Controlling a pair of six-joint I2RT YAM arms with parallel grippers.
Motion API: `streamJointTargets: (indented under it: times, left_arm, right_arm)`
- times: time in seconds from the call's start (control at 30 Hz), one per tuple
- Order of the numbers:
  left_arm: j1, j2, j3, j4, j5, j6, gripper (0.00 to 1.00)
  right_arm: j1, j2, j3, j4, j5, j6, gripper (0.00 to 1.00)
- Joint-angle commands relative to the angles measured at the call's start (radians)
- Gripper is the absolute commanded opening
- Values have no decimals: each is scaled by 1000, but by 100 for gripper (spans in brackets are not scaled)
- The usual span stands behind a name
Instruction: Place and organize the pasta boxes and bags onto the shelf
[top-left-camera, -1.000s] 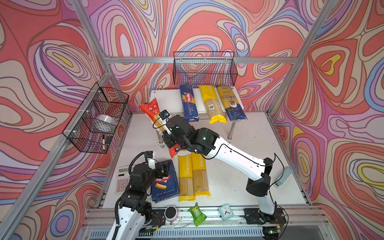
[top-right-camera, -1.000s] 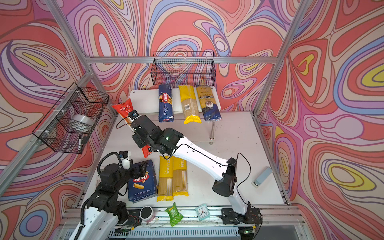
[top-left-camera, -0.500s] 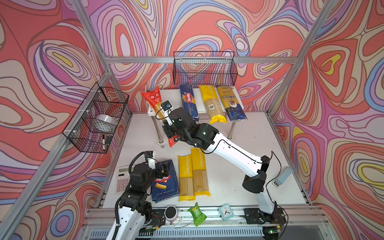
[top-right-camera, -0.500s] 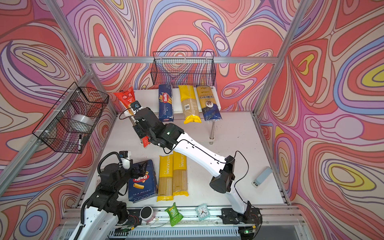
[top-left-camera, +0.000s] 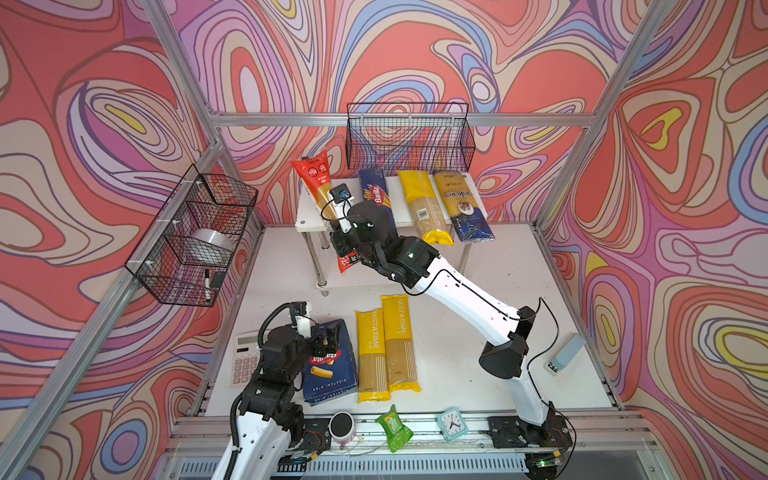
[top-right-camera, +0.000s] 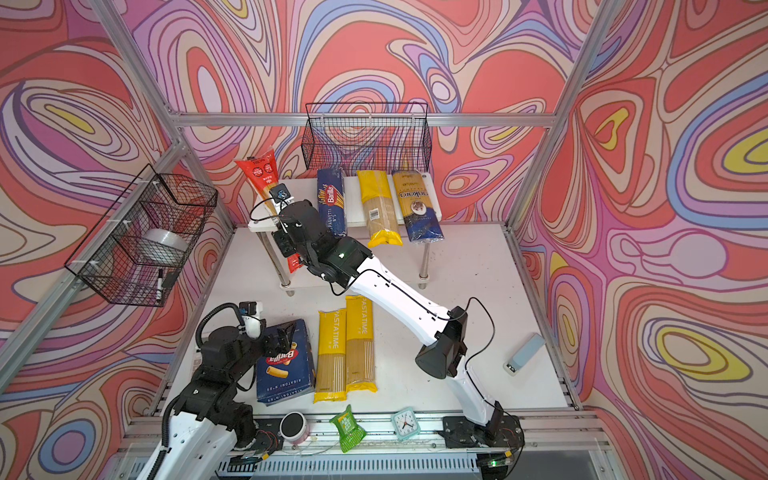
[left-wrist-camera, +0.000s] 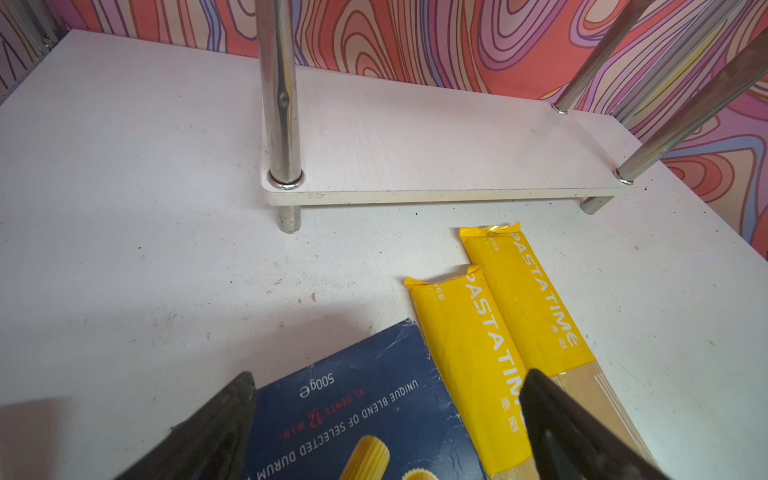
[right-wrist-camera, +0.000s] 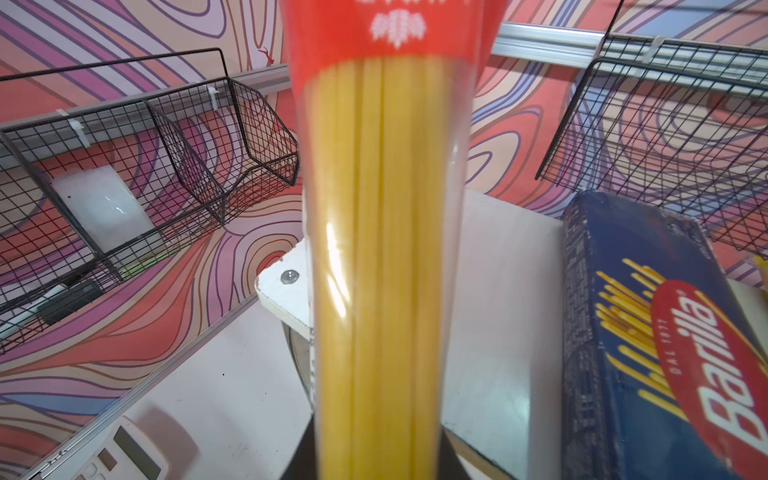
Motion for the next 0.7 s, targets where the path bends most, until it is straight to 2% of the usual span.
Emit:
streamJointTargets:
  times: [0.0, 0.37, 0.53, 0.67]
  left_arm:
    - [-5, 8, 0, 13, 13, 5, 100]
    - [-5, 17, 2, 17, 18, 6, 100]
    - [-5, 16, 2, 17, 18, 6, 100]
    - [-5, 15, 1, 17, 17, 6, 100]
  right_arm:
    - [-20, -6, 66, 171, 10, -11, 23]
    - [-67, 26, 82, 177, -4, 10, 24]
    - [-79, 34, 76, 182, 0, 27, 42]
    - [-88, 42, 73, 188, 1, 38, 43]
